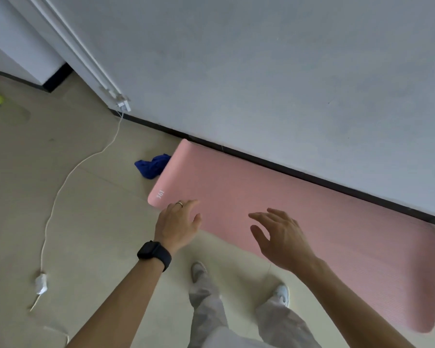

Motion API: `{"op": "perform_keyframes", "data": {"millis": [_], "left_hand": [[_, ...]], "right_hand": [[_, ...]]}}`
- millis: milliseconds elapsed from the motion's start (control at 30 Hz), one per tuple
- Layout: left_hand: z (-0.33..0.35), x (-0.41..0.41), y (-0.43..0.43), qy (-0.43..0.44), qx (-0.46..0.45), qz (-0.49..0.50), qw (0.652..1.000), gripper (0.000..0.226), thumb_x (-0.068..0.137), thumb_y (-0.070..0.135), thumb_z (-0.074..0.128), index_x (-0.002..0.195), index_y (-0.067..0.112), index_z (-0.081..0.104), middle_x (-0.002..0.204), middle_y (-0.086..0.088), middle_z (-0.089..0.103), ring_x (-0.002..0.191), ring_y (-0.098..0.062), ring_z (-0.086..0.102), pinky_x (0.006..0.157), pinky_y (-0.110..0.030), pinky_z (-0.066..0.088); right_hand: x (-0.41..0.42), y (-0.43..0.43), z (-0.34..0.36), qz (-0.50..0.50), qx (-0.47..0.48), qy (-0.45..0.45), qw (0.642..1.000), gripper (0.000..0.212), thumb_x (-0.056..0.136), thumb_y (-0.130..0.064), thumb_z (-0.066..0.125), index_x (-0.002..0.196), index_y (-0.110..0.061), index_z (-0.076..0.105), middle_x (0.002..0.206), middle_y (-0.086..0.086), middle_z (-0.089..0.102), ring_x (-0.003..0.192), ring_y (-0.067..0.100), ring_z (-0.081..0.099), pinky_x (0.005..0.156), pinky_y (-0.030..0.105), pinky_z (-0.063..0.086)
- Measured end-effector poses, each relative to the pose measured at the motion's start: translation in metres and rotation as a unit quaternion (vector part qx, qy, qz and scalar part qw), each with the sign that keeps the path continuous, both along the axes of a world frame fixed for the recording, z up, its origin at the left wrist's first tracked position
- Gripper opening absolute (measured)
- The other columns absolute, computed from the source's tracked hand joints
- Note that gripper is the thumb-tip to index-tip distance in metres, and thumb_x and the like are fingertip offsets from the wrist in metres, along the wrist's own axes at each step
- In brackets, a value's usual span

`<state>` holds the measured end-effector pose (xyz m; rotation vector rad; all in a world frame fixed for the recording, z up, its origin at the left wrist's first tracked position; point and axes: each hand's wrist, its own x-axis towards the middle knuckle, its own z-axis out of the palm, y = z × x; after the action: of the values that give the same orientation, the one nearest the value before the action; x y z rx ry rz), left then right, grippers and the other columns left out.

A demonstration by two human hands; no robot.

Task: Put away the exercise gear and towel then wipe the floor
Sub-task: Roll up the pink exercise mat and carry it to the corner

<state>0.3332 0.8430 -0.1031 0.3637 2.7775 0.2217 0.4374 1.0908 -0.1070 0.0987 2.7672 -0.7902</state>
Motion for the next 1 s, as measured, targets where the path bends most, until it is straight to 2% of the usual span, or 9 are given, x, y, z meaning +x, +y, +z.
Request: {"op": "perform_keyframes", "data": {"millis": [200,500,767,1000], "left_hand": [[-0.099,-0.097,-0.039,-0.032,-0.011,-0.019,0.999,0.045,0.094,0.041,0.049,0.137,0.028,0.053,0.129,0.001,0.062,0.114,-0.025,0.056,0.094,-0.039,0.046],[-0.351,-0.237,-0.137,-0.093,-0.069,-0.023,0.993,0.047,0.093,0.043,0.047,0.138,0.03,0.05,0.128,0.004,0.062,0.114,-0.022,0.057,0.095,-0.036,0.045],[-0.566,-0.309,-0.201,-0.085,-0.105,0.027,0.99,0.053,0.093,0.046,0.048,0.143,0.027,0.044,0.141,-0.003,0.052,0.126,-0.026,0.049,0.101,-0.041,0.042],[-0.674,-0.377,-0.224,-0.047,-0.133,0.046,0.989,0.059,0.093,0.045,0.051,0.147,0.026,0.036,0.156,-0.008,0.029,0.14,-0.03,0.033,0.109,-0.049,0.035]], "right_hand": [[-0.098,-0.055,-0.085,-0.005,-0.001,-0.042,0.999,0.043,0.102,-0.048,0.036,0.142,-0.038,0.048,0.145,-0.017,0.051,0.143,0.017,0.033,0.113,0.041,0.034],[-0.264,-0.144,-0.315,0.006,0.028,-0.124,0.992,0.052,0.102,-0.053,0.029,0.151,-0.037,0.032,0.158,-0.013,0.033,0.148,0.015,0.022,0.118,0.039,0.026],[-0.353,-0.199,-0.545,0.085,0.063,-0.172,0.979,0.055,0.102,-0.052,0.028,0.154,-0.033,0.024,0.163,-0.006,0.022,0.151,0.021,0.015,0.121,0.042,0.02],[-0.418,-0.232,-0.677,0.139,0.087,-0.177,0.971,0.058,0.103,-0.05,0.027,0.156,-0.029,0.017,0.165,-0.004,0.013,0.152,0.022,0.008,0.122,0.044,0.016]]}}
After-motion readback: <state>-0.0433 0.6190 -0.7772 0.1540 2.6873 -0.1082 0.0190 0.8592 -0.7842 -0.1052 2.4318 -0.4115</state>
